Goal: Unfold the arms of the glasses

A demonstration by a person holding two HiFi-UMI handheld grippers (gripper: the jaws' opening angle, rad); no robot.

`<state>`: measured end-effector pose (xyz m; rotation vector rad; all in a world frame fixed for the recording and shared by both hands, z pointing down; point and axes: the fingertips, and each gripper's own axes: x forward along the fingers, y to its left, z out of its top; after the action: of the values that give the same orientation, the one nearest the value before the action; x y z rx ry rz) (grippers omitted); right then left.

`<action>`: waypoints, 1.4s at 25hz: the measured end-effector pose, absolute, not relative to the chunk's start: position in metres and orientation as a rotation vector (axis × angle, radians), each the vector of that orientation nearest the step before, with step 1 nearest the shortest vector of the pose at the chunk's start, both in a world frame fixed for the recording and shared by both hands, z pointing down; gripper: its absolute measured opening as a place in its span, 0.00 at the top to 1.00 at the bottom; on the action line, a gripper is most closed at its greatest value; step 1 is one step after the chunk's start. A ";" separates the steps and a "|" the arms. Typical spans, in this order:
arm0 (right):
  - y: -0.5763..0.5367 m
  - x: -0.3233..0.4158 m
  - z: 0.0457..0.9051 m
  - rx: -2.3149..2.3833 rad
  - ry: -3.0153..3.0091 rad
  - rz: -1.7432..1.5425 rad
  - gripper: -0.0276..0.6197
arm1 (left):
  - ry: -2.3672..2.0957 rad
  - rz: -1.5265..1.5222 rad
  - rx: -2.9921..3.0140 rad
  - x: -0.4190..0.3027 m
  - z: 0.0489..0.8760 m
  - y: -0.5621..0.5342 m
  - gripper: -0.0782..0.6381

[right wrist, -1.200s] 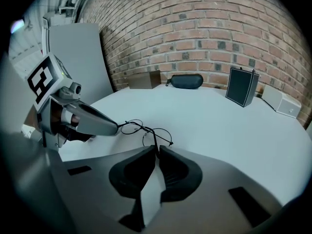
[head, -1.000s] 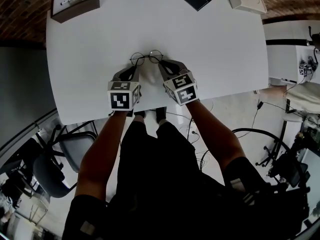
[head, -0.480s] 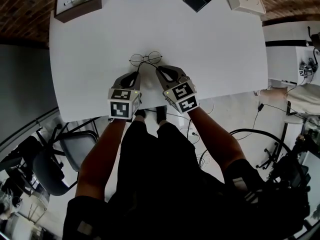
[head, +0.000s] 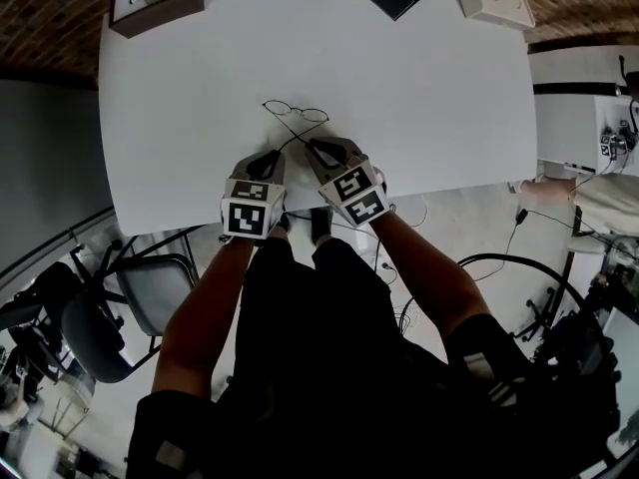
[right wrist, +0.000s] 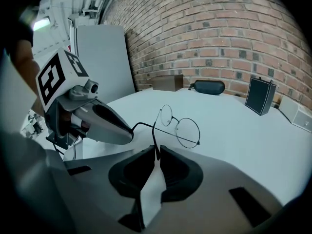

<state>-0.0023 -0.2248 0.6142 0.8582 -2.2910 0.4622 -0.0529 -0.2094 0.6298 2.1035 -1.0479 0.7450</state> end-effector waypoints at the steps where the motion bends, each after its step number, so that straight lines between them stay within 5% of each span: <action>1: -0.224 -0.003 0.616 0.849 -2.288 0.453 0.91 | -1.042 0.754 2.100 -0.051 0.632 -0.207 0.84; 11: -0.215 -0.005 0.625 0.758 -2.267 0.397 0.90 | -0.987 0.808 2.121 -0.035 0.641 -0.189 0.84; 21: -0.210 0.012 0.603 0.923 -2.283 0.614 0.79 | -1.013 0.698 2.118 -0.042 0.628 -0.181 0.72; 35: -0.204 0.004 0.603 1.288 -2.101 1.027 0.66 | -1.162 0.466 2.029 -0.054 0.597 -0.257 0.69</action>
<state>0.0038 -0.2044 0.6031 1.2876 -2.1015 1.0274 -0.0543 -0.2567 0.5972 2.0287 -1.1615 0.4657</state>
